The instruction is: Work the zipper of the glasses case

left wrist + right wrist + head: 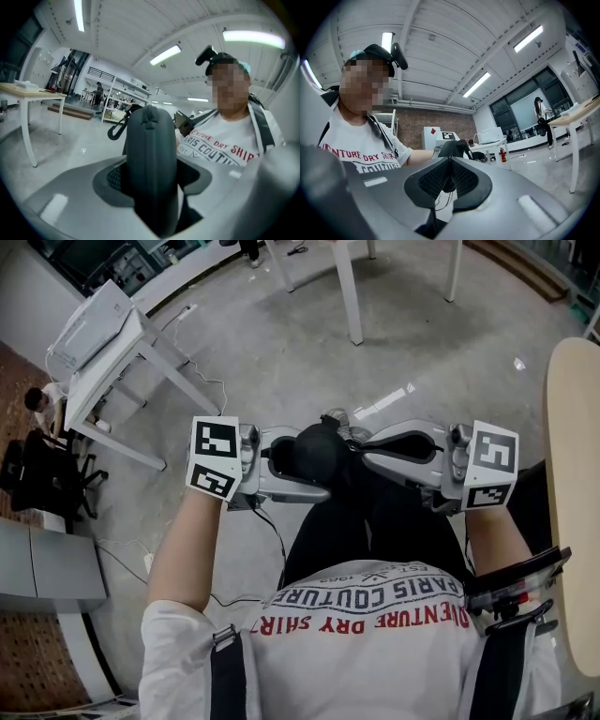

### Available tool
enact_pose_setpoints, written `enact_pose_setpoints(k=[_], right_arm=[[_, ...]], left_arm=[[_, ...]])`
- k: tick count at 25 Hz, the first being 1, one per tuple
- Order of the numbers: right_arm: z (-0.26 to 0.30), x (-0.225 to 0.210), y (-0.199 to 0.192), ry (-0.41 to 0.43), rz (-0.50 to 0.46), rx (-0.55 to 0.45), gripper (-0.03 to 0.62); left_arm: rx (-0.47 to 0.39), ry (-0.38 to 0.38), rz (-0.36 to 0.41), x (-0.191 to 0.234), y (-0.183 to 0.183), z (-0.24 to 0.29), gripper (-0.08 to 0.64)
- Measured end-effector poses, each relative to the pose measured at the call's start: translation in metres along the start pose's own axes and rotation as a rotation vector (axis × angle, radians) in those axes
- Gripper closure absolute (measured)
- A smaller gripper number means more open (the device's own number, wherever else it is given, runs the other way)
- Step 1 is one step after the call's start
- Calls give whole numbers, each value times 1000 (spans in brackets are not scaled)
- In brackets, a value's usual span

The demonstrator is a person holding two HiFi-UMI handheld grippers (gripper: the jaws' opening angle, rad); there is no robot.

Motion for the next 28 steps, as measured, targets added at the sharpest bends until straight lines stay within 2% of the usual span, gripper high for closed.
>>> enact_pose_setpoints(k=[4, 9, 15, 28], right_arm=[[0, 1, 4, 6, 0, -23, 575], [2, 1, 2, 25, 26, -50, 575], [3, 0, 0, 41, 55, -68, 575], [7, 2, 6, 78, 76, -112, 575]], left_arm=[[-103, 9, -11, -1, 2, 1, 311], [-300, 15, -50, -3, -1, 1, 311], [-470, 45, -66, -3, -3, 1, 311], [-728, 143, -69, -5, 17, -15, 311]])
Point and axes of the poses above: the fingertips, and each gripper's own axes: z forward along the fingers, x to its left, y out of its top, the point moved 7 cm from there along -z, backward along the fingers, and after that the axes turned 8 degrees about z, right-handed, at the moved point
